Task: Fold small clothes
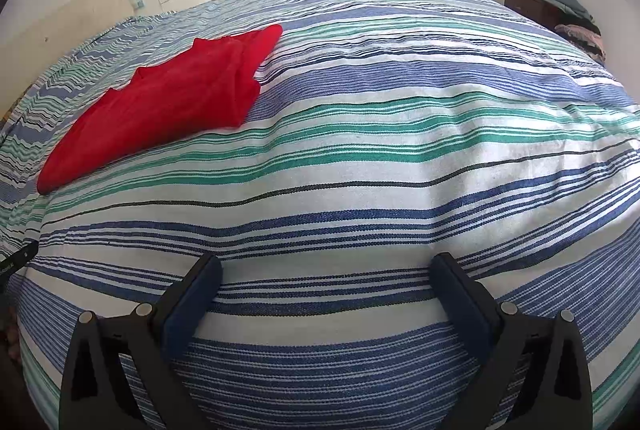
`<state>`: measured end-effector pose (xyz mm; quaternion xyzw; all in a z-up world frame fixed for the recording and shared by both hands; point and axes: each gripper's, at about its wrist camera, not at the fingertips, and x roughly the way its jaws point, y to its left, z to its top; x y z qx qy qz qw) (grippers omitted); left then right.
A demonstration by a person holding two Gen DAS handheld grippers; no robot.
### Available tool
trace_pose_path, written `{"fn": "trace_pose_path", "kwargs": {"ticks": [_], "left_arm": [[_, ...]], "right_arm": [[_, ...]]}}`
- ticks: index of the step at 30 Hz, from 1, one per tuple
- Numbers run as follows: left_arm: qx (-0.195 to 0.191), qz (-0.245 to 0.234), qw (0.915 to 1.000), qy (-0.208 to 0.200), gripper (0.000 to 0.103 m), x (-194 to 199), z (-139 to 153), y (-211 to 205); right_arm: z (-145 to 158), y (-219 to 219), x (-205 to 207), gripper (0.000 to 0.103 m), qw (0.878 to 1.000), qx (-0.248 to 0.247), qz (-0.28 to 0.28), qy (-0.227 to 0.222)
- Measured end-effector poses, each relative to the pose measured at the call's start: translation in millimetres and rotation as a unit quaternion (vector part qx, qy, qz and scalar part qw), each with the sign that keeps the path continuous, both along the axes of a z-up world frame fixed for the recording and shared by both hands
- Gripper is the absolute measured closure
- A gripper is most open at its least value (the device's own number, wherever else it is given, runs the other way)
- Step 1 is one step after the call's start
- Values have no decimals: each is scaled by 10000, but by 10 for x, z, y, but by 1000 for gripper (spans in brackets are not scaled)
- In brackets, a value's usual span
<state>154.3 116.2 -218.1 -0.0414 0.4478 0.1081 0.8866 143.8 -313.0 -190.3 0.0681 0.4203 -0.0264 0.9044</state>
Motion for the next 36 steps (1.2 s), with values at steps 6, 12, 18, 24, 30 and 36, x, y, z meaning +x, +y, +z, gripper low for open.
{"fn": "trace_pose_path", "kwargs": {"ticks": [6, 12, 18, 24, 30, 36], "left_arm": [[-757, 41, 9971, -33, 2, 55, 292, 167], [-2465, 108, 9665, -702, 1, 626, 751, 570], [-2099, 14, 9776, 122, 1, 1607, 400, 441], [-1654, -314, 9814, 921, 96, 1954, 136, 53], [-799, -1076, 9902, 392, 97, 2034, 1032, -792], [-493, -2264, 9728, 27, 96, 2098, 1410, -2384]], "right_arm": [[-9, 25, 23, 0, 10000, -69, -3, 29], [-14, 30, 31, 0, 10000, -77, 0, 29], [-23, 44, 46, 0, 9999, -126, -1, 59], [-25, 47, 49, 0, 9999, -145, -6, 79], [-25, 49, 74, 0, 9997, -189, -23, 146], [-22, 52, 94, 0, 9995, -203, -34, 220]]}}
